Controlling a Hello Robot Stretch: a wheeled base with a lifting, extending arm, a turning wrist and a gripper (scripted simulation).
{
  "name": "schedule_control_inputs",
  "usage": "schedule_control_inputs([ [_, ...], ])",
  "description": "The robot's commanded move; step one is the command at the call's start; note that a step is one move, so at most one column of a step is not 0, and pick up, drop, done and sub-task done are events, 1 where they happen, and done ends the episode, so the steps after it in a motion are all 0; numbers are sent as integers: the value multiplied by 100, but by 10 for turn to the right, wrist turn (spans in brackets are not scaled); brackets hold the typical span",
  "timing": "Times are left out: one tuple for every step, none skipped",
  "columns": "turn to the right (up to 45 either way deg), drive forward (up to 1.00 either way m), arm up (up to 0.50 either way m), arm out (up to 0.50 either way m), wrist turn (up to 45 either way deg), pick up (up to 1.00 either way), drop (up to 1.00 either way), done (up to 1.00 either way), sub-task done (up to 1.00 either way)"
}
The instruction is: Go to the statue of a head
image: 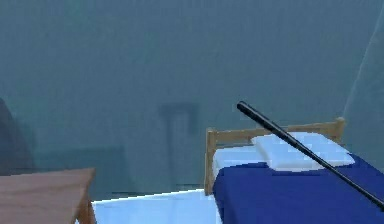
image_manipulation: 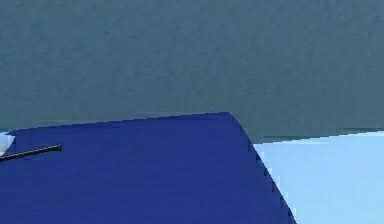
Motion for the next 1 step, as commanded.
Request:
schedule_control_inputs([
  [-180, 0, 0, 0, 0, 0, 0, 0, 0],
])
